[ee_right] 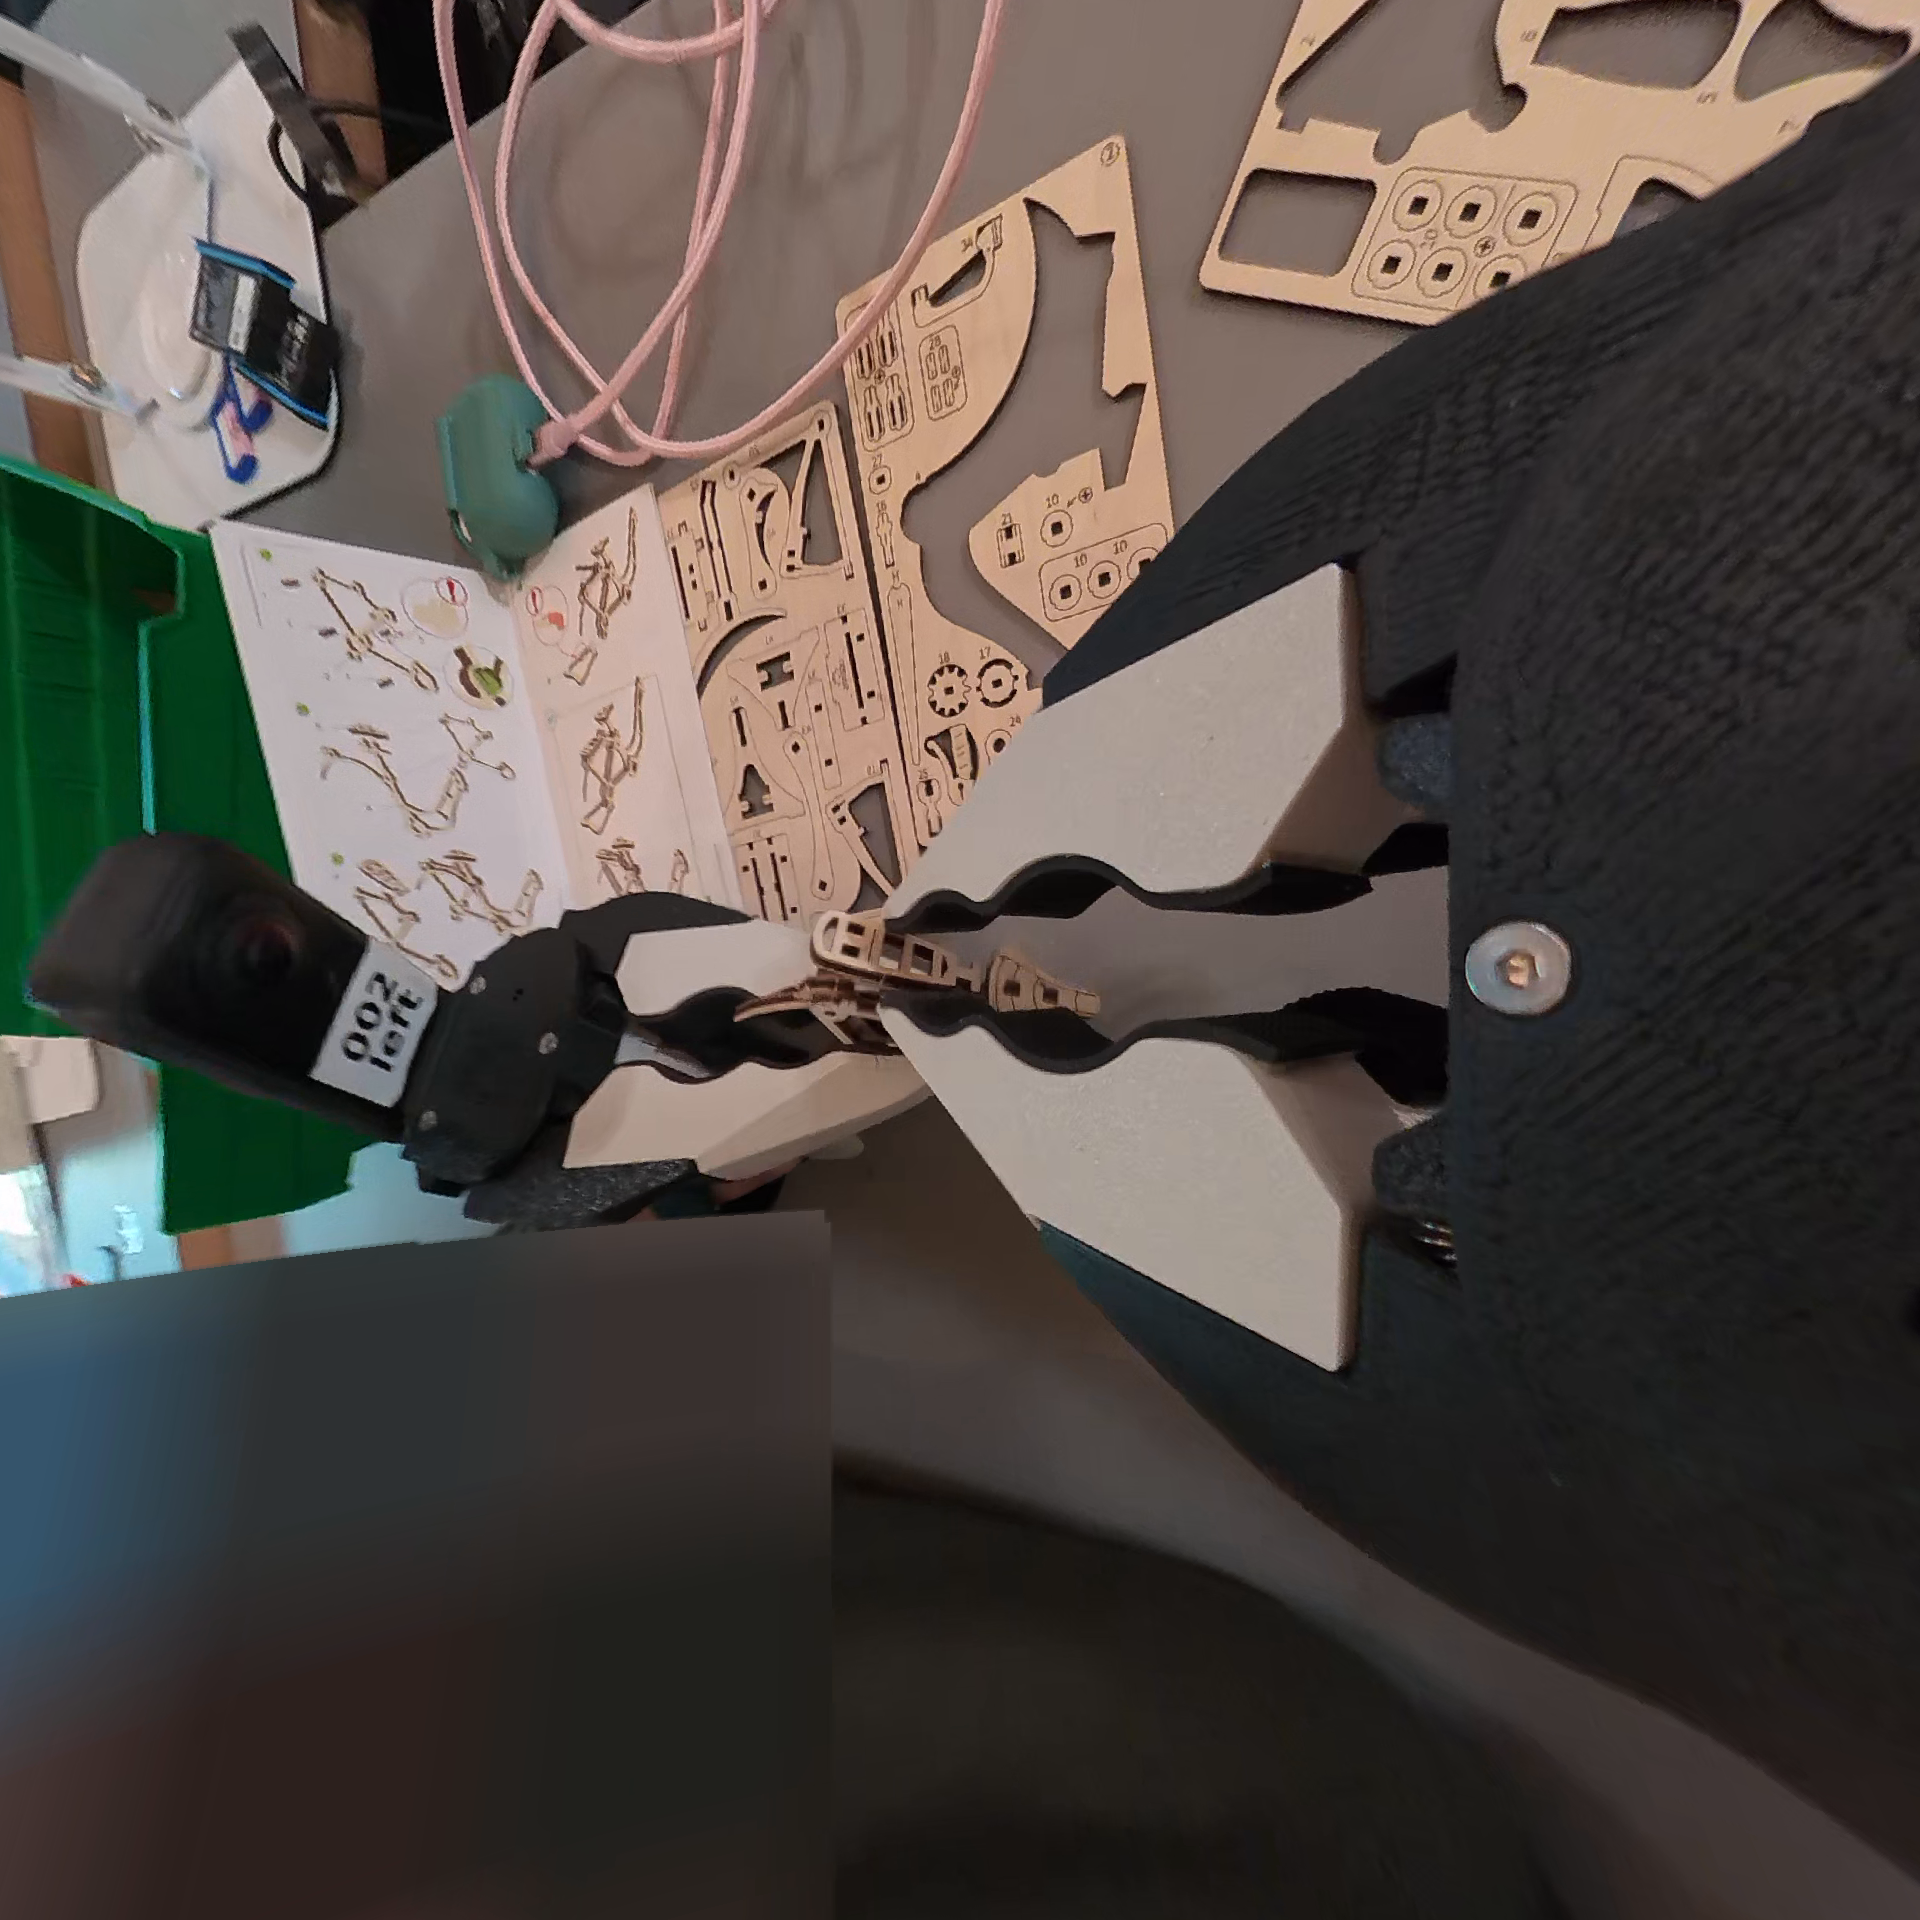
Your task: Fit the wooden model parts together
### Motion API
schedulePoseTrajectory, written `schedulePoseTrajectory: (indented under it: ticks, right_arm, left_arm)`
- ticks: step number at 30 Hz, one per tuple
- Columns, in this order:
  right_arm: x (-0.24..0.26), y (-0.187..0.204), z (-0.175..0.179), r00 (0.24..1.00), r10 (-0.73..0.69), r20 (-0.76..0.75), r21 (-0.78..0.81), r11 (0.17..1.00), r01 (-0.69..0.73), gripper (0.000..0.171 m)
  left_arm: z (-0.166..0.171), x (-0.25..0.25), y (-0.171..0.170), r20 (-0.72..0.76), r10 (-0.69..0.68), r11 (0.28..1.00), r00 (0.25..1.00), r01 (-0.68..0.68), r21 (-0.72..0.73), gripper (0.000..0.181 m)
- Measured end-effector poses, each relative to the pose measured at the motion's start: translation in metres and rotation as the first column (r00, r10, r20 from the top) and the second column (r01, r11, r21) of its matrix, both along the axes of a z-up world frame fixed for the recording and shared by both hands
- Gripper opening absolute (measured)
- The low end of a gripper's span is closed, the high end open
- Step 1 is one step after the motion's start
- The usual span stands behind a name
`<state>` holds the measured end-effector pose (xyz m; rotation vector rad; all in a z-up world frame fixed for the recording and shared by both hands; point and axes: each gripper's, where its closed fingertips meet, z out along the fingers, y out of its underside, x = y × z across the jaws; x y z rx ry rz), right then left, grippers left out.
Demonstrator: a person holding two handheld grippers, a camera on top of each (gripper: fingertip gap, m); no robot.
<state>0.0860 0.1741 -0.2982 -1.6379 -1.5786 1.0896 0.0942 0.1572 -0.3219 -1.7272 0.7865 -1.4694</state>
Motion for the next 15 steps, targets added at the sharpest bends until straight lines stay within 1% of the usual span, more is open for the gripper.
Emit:
schedulePoseTrajectory:
  ticks: [1,2,4,6,8,9,11,13,15]
  right_arm:
    - [0.0,0.001,0.0,1.0,-0.003,-0.008,-0.007,1.0,0.003,0.008]
    - [0.001,0.002,0.0,1.0,-0.003,-0.011,-0.007,1.0,0.003,0.001]
    - [0.003,0.009,-0.004,1.0,-0.021,0.007,-0.002,1.0,0.021,0.001]
    - [0.009,0.016,-0.008,0.998,-0.046,0.042,0.002,0.999,0.046,0.001]
    - [0.024,0.025,-0.005,0.989,-0.115,0.095,0.024,0.993,0.113,0.001]
    - [0.032,0.03,-0.009,0.98,-0.144,0.138,0.016,0.99,0.143,0.001]
    - [0.046,0.026,-0.019,0.962,-0.15,0.23,-0.078,0.982,0.172,0.001]
    - [0.056,0.01,-0.035,0.944,-0.075,0.32,-0.239,0.958,0.157,0.001]
    - [0.064,-0.012,-0.055,0.912,0.041,0.409,-0.391,0.91,0.134,0.001]
  left_arm:
    - [0.0,0.0,0.0,0.0,0.0,1.0,1.0,0.0,0.0,0.006]
    - [0.0,0.0,0.0,0.0,0.0,1.0,1.0,0.0,0.0,0.006]
    - [0.001,0.0,0.0,0.002,0.001,1.0,1.0,-0.001,0.003,0.006]
    - [0.001,0.0,-0.001,0.003,0.0,1.0,1.0,0.0,0.006,0.006]
    - [0.002,-0.001,-0.001,0.008,0.001,1.0,1.0,-0.001,0.012,0.006]
    - [0.003,-0.001,-0.002,0.011,0.002,1.0,1.0,-0.002,0.014,0.006]
    - [0.004,-0.003,-0.002,0.022,0.005,1.0,1.0,-0.005,0.014,0.006]
    - [0.006,-0.005,-0.003,0.034,0.008,1.0,0.999,-0.008,0.01,0.007]
    - [0.008,-0.006,-0.004,0.042,0.008,1.0,0.999,-0.008,0.007,0.006]
